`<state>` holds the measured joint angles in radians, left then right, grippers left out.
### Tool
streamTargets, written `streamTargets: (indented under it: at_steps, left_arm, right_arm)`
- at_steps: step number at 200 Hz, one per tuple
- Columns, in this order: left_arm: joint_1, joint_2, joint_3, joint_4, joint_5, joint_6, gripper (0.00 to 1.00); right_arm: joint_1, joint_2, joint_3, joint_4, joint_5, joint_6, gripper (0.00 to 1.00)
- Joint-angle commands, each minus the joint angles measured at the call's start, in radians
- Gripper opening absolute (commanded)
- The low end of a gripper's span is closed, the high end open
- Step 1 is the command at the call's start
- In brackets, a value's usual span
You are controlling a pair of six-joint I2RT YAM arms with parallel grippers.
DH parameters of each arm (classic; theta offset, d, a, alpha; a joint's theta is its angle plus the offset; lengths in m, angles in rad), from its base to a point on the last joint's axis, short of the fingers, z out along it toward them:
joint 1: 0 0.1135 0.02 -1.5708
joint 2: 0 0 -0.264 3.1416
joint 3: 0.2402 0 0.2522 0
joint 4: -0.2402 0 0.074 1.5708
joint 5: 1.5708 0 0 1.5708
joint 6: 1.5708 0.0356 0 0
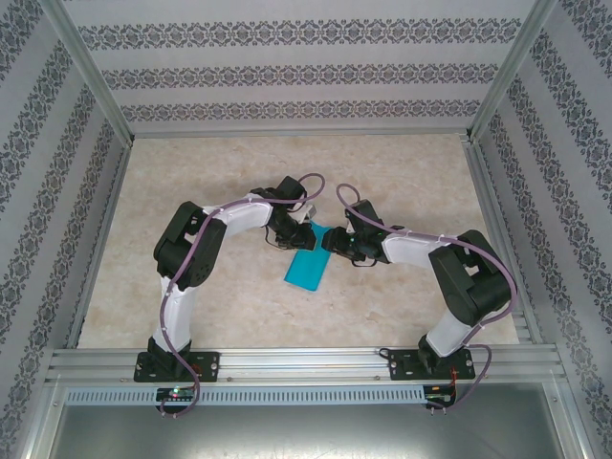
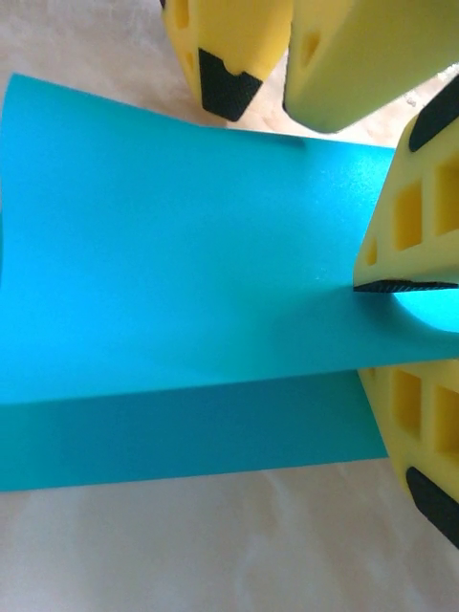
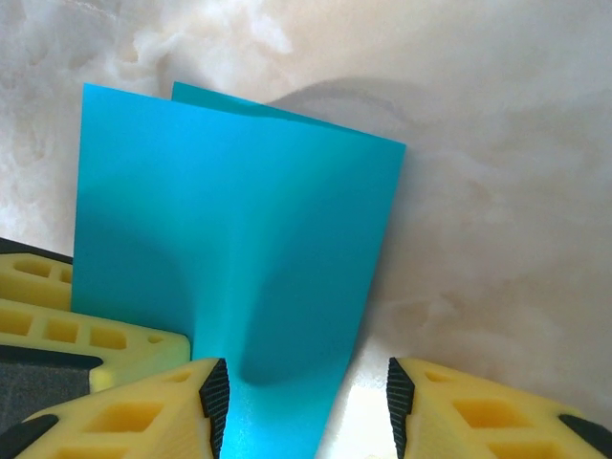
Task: Fold a paper plane with a square sheet of paper (pick it up from the middle)
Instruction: Fold the square sheet of paper in half at the center of the table.
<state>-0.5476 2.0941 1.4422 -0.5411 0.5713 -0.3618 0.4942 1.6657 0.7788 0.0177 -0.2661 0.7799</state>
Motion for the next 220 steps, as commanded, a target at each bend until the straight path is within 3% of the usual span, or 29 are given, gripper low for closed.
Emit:
streamTargets:
  at_steps: [1, 134, 220]
  left_arm:
    - [0.01, 0.02, 0.033, -0.038, 0.026, 0.036, 0.22]
    - [0.0, 0.047, 0.079, -0.063, 0.056, 0.046, 0.22]
    - [0.008, 0.019, 0.107, -0.101, 0.047, 0.053, 0.34]
  right_arm:
    - [0.014, 0.028, 0.011, 0.013, 0.007, 0.007, 0.5]
    - [0.013, 0.072, 0.026, -0.037, 0.044, -0.035, 0.4]
    - [0.012, 0.083, 0.03, -0.04, 0.049, -0.042, 0.36]
